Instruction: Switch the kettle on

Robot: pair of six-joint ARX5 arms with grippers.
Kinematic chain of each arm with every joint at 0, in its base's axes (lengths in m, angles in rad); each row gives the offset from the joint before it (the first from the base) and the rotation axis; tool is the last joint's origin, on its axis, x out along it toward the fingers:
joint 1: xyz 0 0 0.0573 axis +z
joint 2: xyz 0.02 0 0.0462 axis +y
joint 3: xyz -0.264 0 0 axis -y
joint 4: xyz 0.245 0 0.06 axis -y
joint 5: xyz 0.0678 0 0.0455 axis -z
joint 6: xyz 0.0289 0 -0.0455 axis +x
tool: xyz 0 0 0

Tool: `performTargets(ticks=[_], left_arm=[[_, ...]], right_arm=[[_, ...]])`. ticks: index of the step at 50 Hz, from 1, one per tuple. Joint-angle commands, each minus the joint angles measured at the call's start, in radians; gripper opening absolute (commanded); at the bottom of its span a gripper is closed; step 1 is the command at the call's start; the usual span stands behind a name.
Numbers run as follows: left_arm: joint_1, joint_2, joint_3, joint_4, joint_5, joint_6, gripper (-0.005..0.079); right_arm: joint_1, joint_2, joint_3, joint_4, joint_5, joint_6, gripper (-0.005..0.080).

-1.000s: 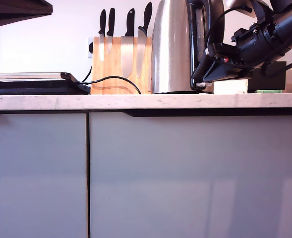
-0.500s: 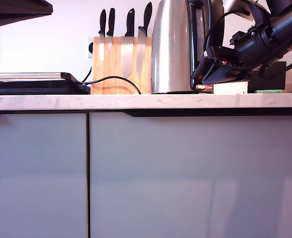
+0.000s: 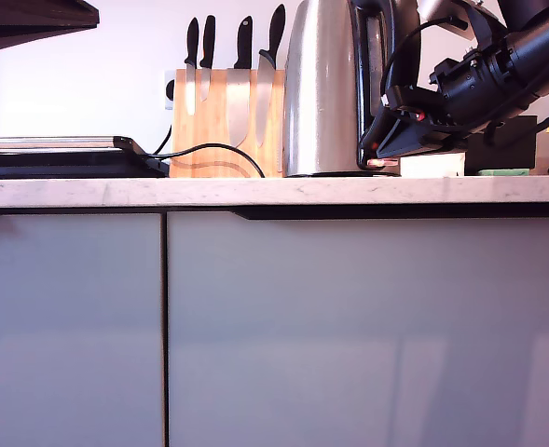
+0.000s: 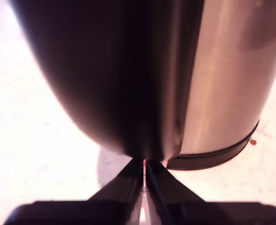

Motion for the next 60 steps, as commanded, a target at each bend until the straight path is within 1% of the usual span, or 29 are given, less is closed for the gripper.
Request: performTargets(ticks=[1,6,10,15,24,30,37,43,49,54,60], left_arm=[[-0.006,0.003,0.002,0.007,0.000,0.005,-0.0019],[-0.006,0.003,0.002,0.007,0.001,0.005,-0.0019],[-0.006,0.003,0.002,0.007,0.001,0.005,-0.0019],[-0.006,0.003,0.002,0.007,0.000,0.005,-0.0019],[-0.006,0.003,0.002,0.007,0.000,0.005,-0.0019],[-0.006,0.003,0.002,0.006,0.000,0.009,-0.0018],[-0.006,0.003,0.002,-0.003,-0.001,0.060,-0.0019],[-0.005,0.003,0.002,-0.008,-0.034,0.079,-0.0019],[0.007,0.001,0.002,-0.013,-0.039,0.118,-0.0018],[0.024,0.001,0.002,-0.042,-0.063,0.141,-0.0018],[0.056,-0.010,0.002,-0.097,-0.097,0.185,-0.0018]], right_arm=[[0.017,0.003,-0.023,-0.042,0.002,0.003,-0.0011],[0.026,-0.039,-0.023,-0.077,0.006,0.001,-0.0011],[0.029,-0.078,-0.023,-0.134,0.027,0.000,-0.0011],[0.029,-0.130,-0.023,-0.203,0.027,-0.002,-0.0011],[0.032,-0.249,-0.023,-0.269,0.027,-0.003,-0.0011],[0.032,-0.330,-0.023,-0.344,0.042,-0.003,-0.0011],[0.037,-0.409,-0.023,-0.439,0.073,-0.003,-0.0011],[0.037,-0.466,-0.023,-0.505,0.108,-0.003,-0.0011],[0.037,-0.519,-0.024,-0.565,0.135,-0.005,-0.0011],[0.036,-0.559,-0.027,-0.596,0.161,-0.006,-0.0011],[0.036,-0.613,-0.055,-0.597,0.208,-0.006,-0.0011]])
